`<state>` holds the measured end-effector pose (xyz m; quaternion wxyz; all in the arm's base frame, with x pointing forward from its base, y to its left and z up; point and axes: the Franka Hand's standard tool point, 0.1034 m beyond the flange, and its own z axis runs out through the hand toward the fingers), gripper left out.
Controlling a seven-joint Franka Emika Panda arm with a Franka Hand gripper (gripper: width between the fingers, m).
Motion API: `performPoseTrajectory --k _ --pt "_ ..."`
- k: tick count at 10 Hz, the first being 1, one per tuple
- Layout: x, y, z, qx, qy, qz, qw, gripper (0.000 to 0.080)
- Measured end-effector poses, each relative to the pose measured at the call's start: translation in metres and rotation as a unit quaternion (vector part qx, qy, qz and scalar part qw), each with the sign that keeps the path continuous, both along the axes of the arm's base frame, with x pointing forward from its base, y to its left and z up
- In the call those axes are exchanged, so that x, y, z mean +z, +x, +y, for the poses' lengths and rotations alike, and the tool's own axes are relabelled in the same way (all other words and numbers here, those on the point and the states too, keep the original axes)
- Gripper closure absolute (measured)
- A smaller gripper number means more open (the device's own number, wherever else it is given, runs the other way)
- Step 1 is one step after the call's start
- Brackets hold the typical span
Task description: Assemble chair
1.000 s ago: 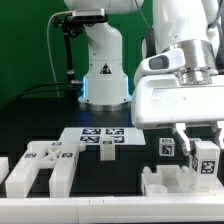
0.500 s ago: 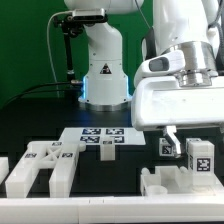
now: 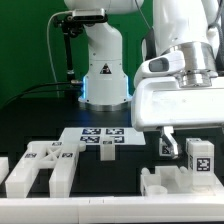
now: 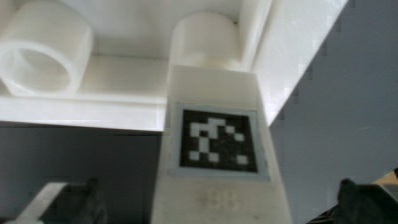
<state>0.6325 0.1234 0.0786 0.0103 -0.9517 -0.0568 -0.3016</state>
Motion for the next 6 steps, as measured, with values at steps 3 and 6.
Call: performPoseTrajectory --k 3,6 --pt "0.018 0.010 0.001 -0.013 0.019 0.080 0.997 0.0150" --pt "0.008 0.008 0.000 -0.035 0.033 0.149 0.988 0.0150"
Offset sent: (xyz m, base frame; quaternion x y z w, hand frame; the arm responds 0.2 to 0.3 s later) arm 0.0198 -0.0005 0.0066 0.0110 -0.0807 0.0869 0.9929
